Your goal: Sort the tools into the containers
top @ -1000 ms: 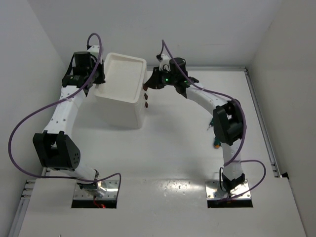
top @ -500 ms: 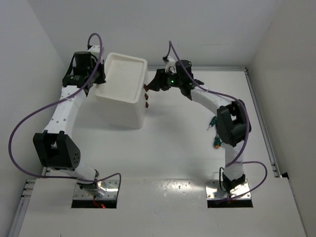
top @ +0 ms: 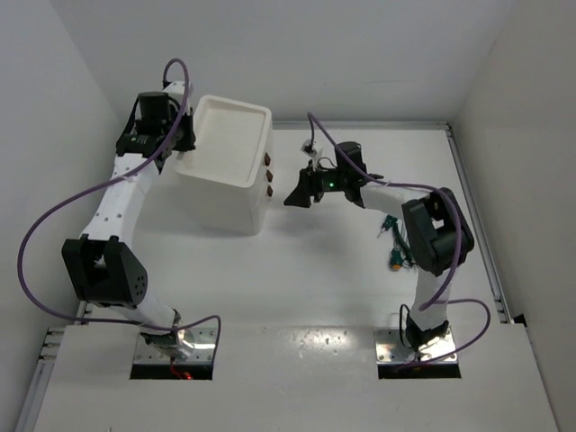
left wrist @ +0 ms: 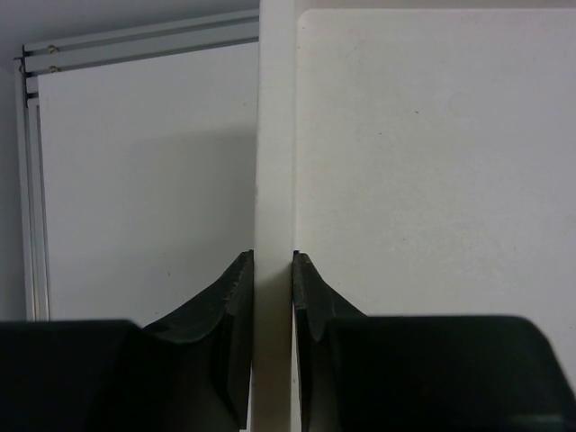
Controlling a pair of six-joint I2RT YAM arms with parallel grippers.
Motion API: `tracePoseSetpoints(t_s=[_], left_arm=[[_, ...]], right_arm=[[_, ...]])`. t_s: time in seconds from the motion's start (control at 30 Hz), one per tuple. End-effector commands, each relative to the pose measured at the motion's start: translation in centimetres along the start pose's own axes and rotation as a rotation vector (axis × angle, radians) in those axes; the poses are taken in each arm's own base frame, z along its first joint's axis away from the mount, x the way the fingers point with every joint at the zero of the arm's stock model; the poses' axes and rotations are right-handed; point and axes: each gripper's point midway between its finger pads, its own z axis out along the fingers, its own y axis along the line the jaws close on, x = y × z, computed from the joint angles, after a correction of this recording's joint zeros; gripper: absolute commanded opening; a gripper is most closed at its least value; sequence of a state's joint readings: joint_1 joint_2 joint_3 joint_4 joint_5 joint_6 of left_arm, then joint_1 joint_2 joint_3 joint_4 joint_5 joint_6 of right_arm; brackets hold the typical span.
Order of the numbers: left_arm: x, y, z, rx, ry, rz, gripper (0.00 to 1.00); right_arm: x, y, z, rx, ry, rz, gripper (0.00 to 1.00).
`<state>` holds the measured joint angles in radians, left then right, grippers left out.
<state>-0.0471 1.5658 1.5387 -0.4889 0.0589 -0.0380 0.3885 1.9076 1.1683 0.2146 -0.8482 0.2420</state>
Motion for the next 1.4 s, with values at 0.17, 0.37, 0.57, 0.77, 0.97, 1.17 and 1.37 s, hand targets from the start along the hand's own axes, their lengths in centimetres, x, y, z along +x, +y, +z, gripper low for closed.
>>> tracePoseSetpoints(t_s=[0.17, 0.37, 0.57, 0.77, 0.97, 1.17, 1.37], left_arm=[[2.9, -4.0, 1.2, 0.152, 0.105, -0.003, 0.0], [3.1, -3.9, 1.1, 0.168, 0.112, -0.001, 0.0], [4.0, -4.1, 1.1, 0.194, 0.137, -0.001, 0.0], [4.3, -4.1, 1.1, 0.194, 0.146, -0.002, 0.0], [4.6, -3.7, 1.4, 0.187, 0.155, -0.008, 0.0], [4.2, -3.6, 1.3, 0.187, 0.145, -0.007, 0.0], [4.6, -3.7, 1.4, 0.187, 0.155, -0.008, 0.0]], right_arm=[[-3.6, -1.3, 2.1, -0.117, -0.148, -0.352, 0.56], [-5.2, -2.9, 3.8, -0.143, -0.188, -0.487, 0.56], [-6.8, -2.7, 4.9, -0.197, -0.219, -0.568, 0.56], [-6.4, -2.9, 5.9, -0.227, -0.219, -0.571, 0.56], [-7.0, -3.0, 6.6, -0.219, -0.226, -0.567, 0.56], [-7.4, -3.7, 7.7, -0.155, -0.242, -0.533, 0.37], [-8.1, -4.6, 7.3, -0.06, -0.276, -0.497, 0.0]])
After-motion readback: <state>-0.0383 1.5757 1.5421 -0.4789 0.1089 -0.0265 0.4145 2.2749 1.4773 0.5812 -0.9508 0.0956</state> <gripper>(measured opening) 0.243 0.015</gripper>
